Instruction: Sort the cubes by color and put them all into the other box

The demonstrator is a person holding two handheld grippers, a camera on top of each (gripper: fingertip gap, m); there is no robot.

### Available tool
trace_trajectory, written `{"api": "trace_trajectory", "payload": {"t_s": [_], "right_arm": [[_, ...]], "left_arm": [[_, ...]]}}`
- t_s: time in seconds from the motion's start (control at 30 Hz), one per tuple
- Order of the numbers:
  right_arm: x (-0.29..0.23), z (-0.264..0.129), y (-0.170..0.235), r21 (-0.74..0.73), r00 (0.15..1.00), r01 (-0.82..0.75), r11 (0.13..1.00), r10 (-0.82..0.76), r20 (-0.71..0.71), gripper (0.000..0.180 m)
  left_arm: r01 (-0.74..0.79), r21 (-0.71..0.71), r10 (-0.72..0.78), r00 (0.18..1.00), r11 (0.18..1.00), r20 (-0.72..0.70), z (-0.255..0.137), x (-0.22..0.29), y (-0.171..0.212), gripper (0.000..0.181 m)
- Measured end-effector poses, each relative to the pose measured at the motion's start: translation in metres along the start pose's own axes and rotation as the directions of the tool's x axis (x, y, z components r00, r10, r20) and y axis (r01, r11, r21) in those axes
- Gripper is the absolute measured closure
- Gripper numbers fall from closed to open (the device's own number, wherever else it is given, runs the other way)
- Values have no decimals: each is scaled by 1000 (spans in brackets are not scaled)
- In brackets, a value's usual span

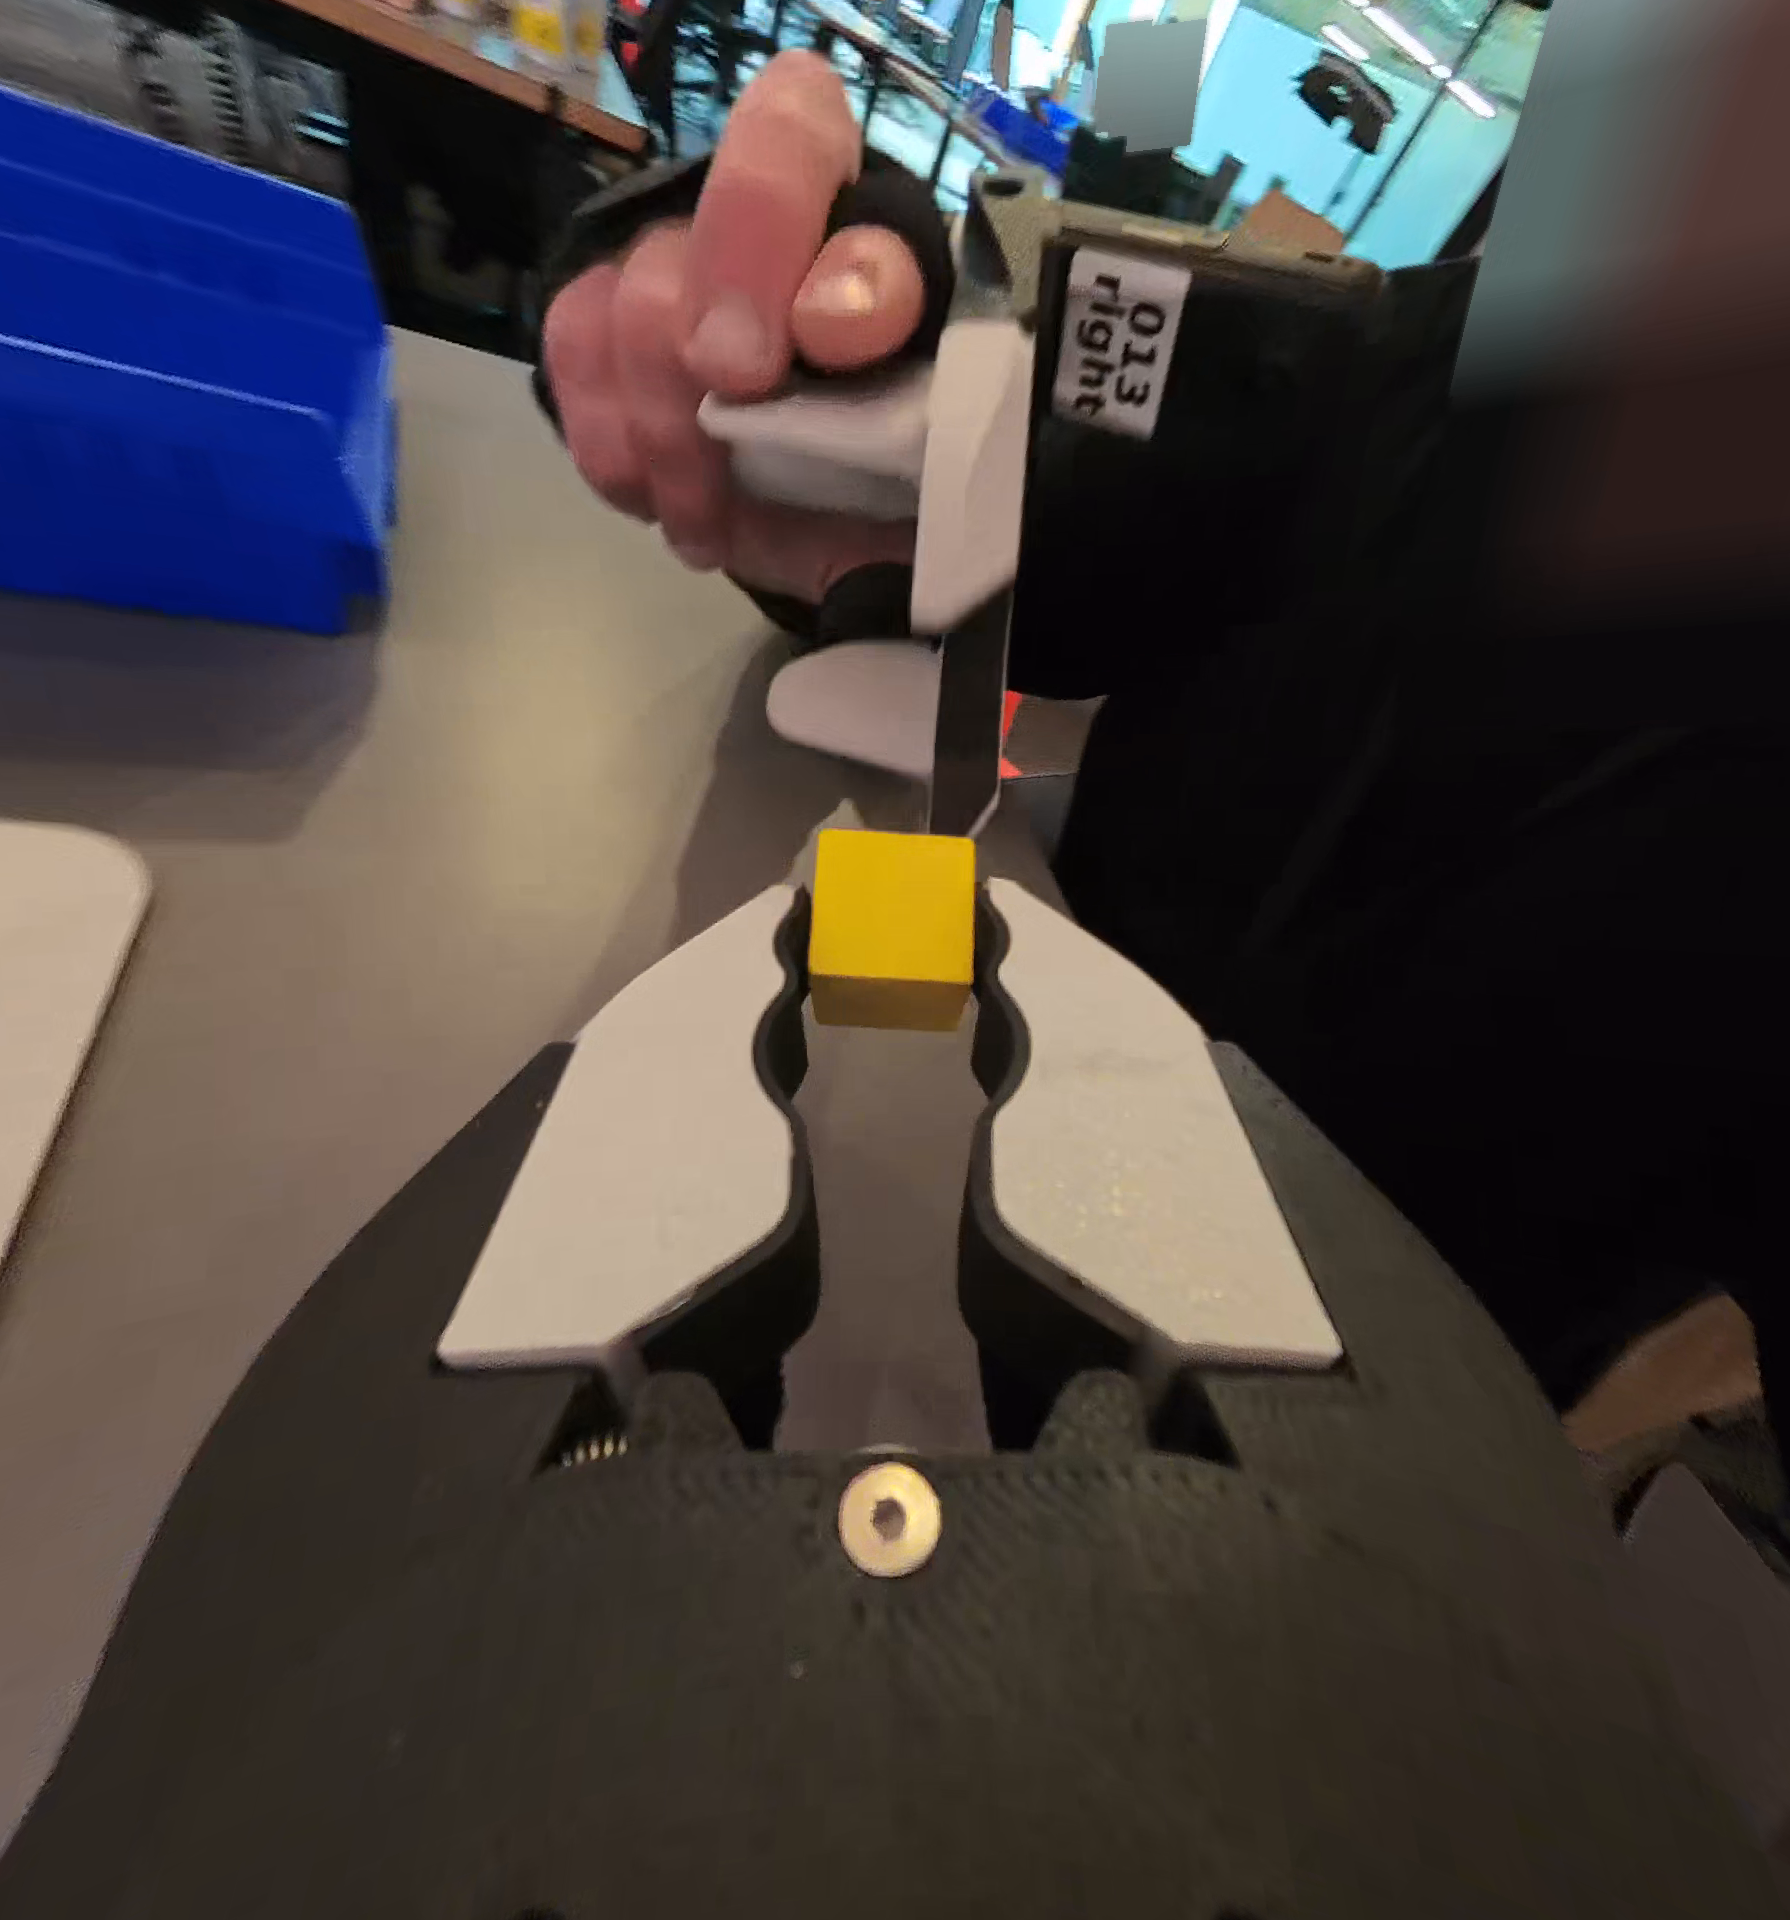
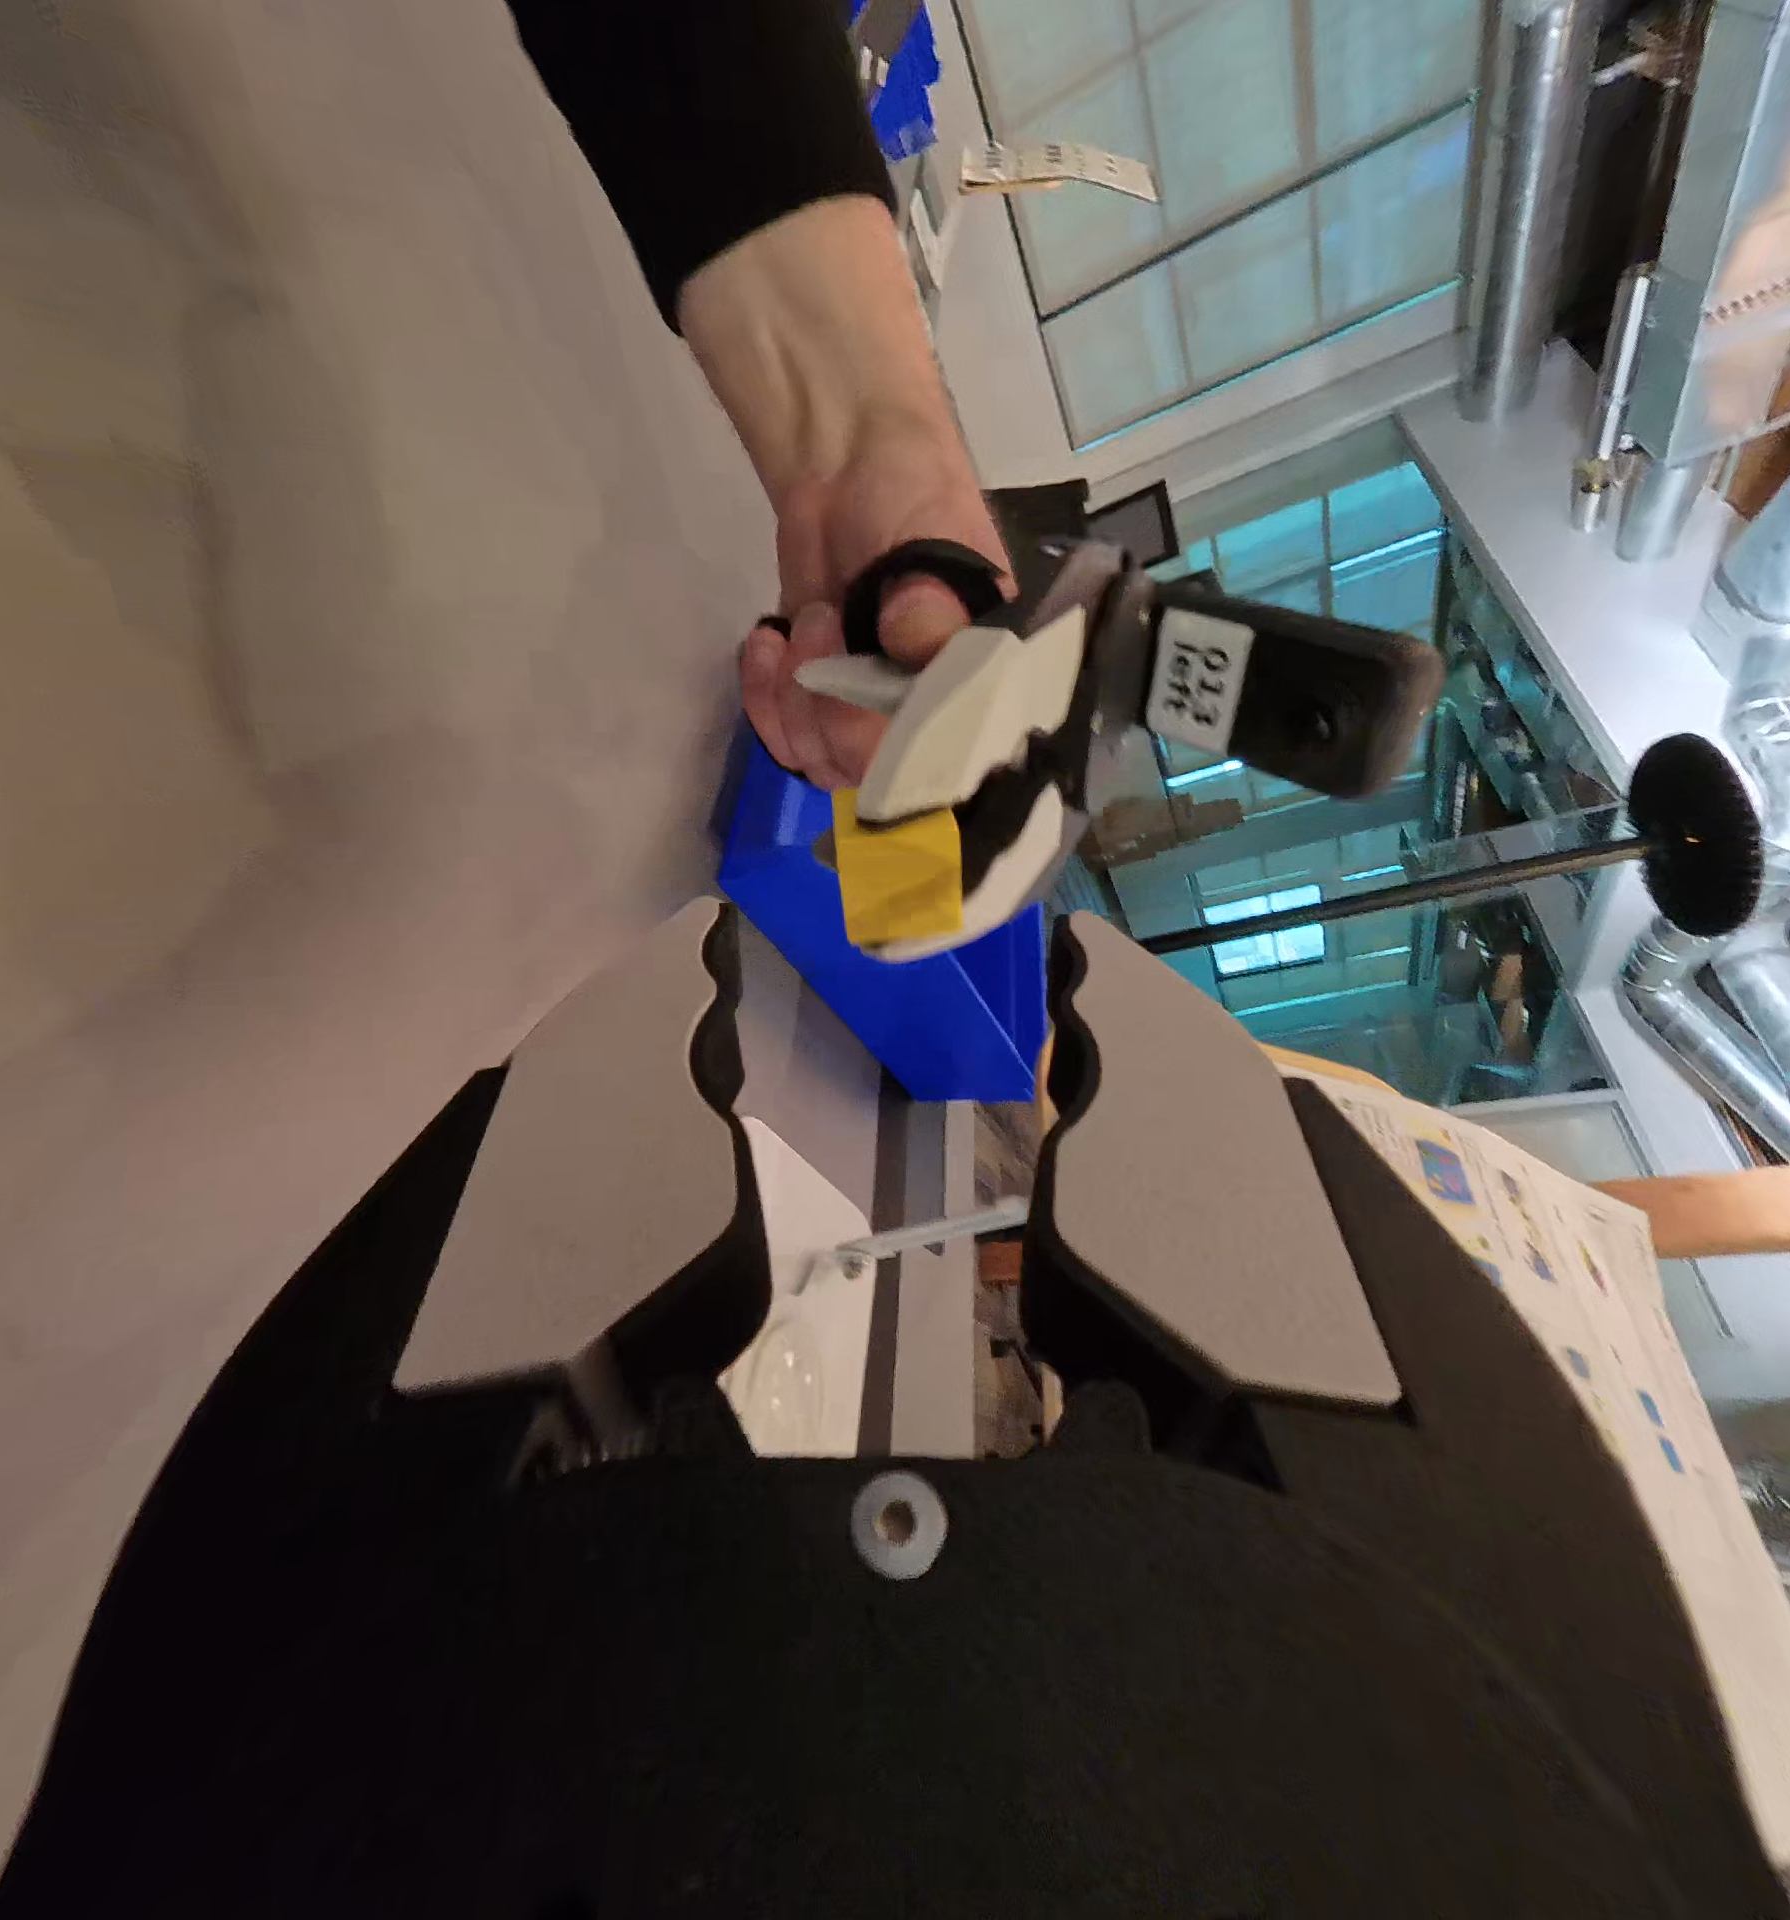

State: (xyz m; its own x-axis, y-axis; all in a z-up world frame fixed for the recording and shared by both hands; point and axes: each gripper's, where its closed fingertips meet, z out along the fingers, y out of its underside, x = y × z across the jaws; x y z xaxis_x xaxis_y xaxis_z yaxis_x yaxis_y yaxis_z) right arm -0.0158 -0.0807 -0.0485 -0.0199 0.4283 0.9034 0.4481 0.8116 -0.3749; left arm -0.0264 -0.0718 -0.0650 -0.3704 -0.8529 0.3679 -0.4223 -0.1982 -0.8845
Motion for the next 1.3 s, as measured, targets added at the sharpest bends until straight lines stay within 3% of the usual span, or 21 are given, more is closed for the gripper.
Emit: {"api": "trace_trajectory", "payload": {"t_s": [0.17,0.3,0.4,0.57,0.63,0.73,0.83,0.93,1.1,1.13,1.17,1.23,1.3], "right_arm": [[-16,11,-1,3,999,12,1000,-12,36,128],[-18,12,-4,17,1000,21,1000,-21,10,151],[-19,9,-6,24,999,-5,1000,4,37,151],[0,-2,6,-18,999,-43,999,43,10,151],[21,-17,21,-55,998,-59,997,58,-30,151],[61,-54,65,-156,986,-119,981,99,-134,151],[101,-102,128,-267,949,-240,933,167,-268,151],[116,-145,197,-365,888,-420,831,294,-352,151],[100,-187,283,-465,814,-575,673,418,-403,151],[93,-195,301,-492,783,-621,610,457,-422,151],[87,-204,319,-519,752,-659,544,479,-453,149],[79,-216,340,-551,727,-686,475,482,-490,127],[77,-225,350,-577,716,-696,428,468,-517,124]], "left_arm": [[13,-15,-15,993,1000,-115,25,8,-3,153],[14,-25,-18,988,1000,-155,36,10,-1,152],[51,22,-45,976,998,-212,40,14,-4,152],[50,69,-39,988,996,-146,29,7,-12,140],[11,61,-6,997,998,-77,18,4,-11,145],[-67,89,65,997,994,27,-7,5,-13,181],[-107,99,94,987,989,134,-31,6,-10,181],[-117,63,101,971,991,217,-48,6,0,181],[-123,-26,124,933,992,337,-69,2,18,181],[-116,-54,127,925,992,358,-74,0,23,181],[-108,-85,133,916,990,380,-79,-2,27,181],[-95,-141,149,881,985,450,-94,-10,34,181],[-91,-169,164,852,981,497,-109,-14,36,178]]}}
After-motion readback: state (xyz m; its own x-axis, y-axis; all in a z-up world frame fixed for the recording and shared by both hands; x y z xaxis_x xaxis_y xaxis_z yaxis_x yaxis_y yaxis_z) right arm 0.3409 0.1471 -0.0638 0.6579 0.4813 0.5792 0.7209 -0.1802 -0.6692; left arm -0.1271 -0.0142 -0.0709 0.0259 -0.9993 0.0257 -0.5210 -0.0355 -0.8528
